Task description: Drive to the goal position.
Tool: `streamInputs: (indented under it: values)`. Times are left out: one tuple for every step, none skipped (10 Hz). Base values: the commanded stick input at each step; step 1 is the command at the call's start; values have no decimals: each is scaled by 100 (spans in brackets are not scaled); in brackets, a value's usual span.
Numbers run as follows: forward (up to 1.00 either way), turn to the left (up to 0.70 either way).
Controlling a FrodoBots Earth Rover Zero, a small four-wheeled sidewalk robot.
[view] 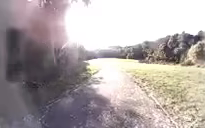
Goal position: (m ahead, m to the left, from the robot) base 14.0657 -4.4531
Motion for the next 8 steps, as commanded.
streamInputs:
  values:
    - [50, 0]
    - [50, 0]
    - [50, 0]
    - [50, 0]
    - [50, 0]
    - [50, 0]
    - [50, 0]
    - [50, 0]
